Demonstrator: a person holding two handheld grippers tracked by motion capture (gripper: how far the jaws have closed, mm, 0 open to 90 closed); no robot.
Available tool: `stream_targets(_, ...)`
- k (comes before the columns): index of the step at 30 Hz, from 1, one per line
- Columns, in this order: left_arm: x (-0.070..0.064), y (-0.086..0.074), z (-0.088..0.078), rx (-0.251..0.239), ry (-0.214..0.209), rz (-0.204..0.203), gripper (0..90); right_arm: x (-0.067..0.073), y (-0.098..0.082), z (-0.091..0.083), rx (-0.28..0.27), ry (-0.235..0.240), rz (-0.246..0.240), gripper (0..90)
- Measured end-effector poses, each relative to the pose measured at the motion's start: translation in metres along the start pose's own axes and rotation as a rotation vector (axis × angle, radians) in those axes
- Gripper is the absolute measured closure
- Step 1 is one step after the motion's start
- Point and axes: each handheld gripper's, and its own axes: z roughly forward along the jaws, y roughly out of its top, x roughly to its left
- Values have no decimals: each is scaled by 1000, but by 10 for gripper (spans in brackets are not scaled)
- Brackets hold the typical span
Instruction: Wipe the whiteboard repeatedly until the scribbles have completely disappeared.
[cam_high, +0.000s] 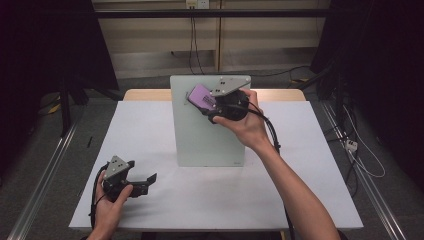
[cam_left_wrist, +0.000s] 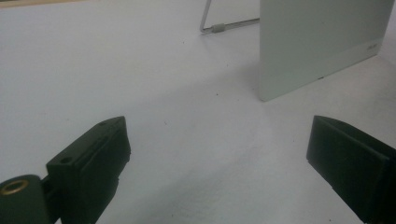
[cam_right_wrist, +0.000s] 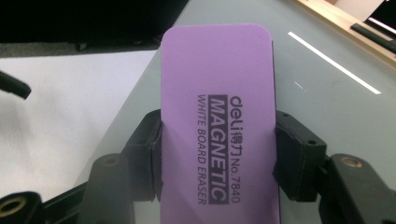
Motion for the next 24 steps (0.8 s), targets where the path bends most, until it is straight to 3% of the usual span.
stream_targets(15,1,0,-2,1,1,-5,60,41,-17,37,80,117,-37,419)
stream_targets(18,1,-1,-2,0,3,-5,60,46,-17,40,91,115,-52,419)
stream_targets(24,1,-1,-2,2,2,-4,60,40,-14,34,72,92,-29,419)
